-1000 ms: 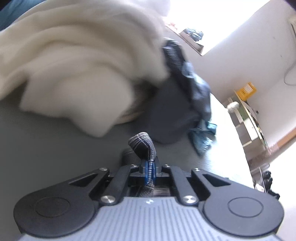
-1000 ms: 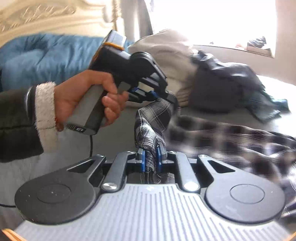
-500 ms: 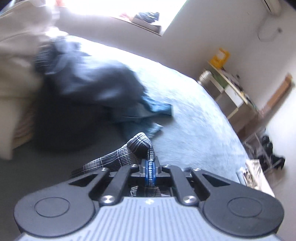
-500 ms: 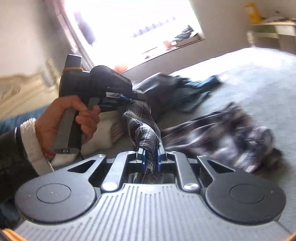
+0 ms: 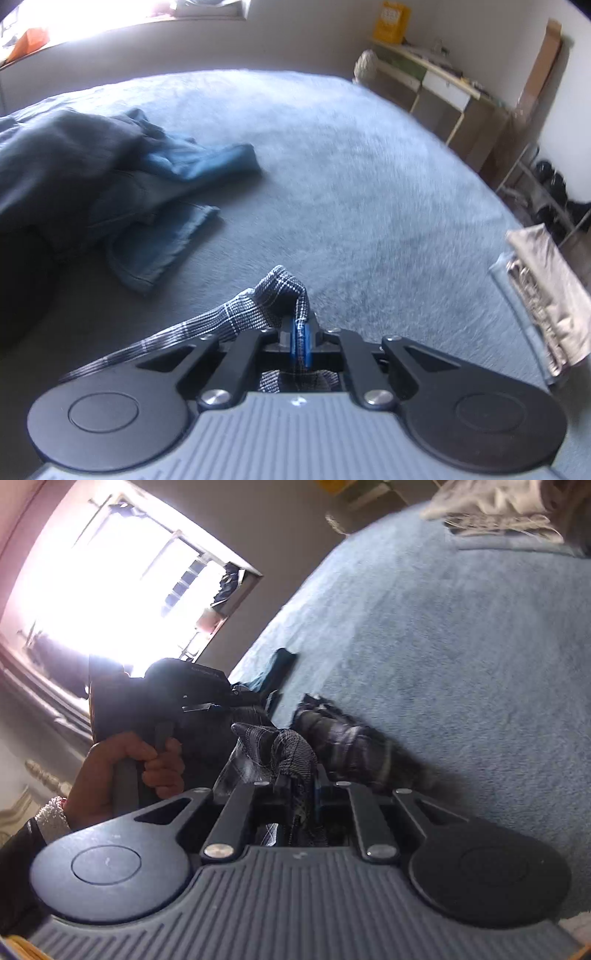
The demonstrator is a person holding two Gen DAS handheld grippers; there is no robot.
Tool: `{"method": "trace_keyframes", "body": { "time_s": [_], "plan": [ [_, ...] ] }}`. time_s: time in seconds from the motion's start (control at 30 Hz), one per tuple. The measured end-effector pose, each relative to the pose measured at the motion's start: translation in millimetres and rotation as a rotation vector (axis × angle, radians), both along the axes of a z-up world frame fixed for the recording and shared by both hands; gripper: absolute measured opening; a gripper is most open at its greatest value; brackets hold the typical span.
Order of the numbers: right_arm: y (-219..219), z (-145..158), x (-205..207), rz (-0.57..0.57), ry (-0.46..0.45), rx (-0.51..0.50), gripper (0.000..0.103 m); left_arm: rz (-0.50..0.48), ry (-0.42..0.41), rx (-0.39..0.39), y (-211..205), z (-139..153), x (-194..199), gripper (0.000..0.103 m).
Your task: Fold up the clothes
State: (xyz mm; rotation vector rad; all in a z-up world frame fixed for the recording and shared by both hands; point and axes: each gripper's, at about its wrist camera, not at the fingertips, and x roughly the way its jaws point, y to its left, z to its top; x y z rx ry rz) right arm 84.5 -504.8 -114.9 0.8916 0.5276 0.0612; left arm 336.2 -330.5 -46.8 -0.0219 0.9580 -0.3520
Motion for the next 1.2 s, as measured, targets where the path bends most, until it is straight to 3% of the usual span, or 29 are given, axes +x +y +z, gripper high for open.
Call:
{"method": "trace_keyframes", "body": {
  "time_s": [0.07, 0.13, 0.27, 0.3, 0.43, 0.67, 0.8, 0.9, 1.0, 1.1, 1.2],
  "plan": [
    [-5.2, -6.7, 2.8, -0.022, 0.021, 0.017, 0.009, -0.023, 0.004, 0.008, 9.7, -4.0, -15.8, 0.006],
    [-9.4, -12.1, 2.5, -0.040, 0.038, 0.038, 0.009, -0.059, 0.028, -0.033, 23.4, -7.4, -27.7, 0.009],
    [-16.4, -20.2, 0.4, -0.070, 0.083, 0.075, 0.009, -0.060, 0.042, -0.152, 75.0, 6.2, -58.2, 0.054],
    [-18.1, -23.6, 1.2, -0.078, 0.094, 0.085, 0.009, -0.058, 0.032, -0.177, 82.4, 12.0, -60.4, 0.057],
    [-19.2, -28.2, 4.1, -0.094, 0.111, 0.087, 0.009, -0.061, -0.016, -0.257, 113.3, 37.1, -73.5, 0.059],
    [-19.7, -23.8, 2.9, -0.124, 0.119, 0.059, 0.009, -0.082, -0.148, -0.244, 198.5, 68.3, -140.1, 0.062],
    [-26.7, -24.5, 3.7, -0.161, 0.130, 0.072, 0.013, -0.047, -0.153, -0.211, 247.7, 51.4, -180.7, 0.062],
    [-33.2, -25.2, 2.6, -0.221, 0.142, 0.081, 0.013, -0.025, -0.113, -0.235, 272.8, 26.9, -205.2, 0.062],
    [-35.4, -19.1, -1.8, -0.280, 0.139, 0.046, 0.013, -0.017, -0.074, -0.258, 284.0, 1.9, -224.8, 0.062],
    [-32.1, -5.9, -6.9, -0.311, 0.118, -0.016, 0.014, -0.056, -0.096, -0.238, 283.8, -12.9, -242.5, 0.062],
    [-12.2, 18.0, 0.0, -0.182, 0.094, -0.103, 0.013, -0.114, -0.142, -0.193, 277.4, -21.8, -259.8, 0.062]
  ]
}}
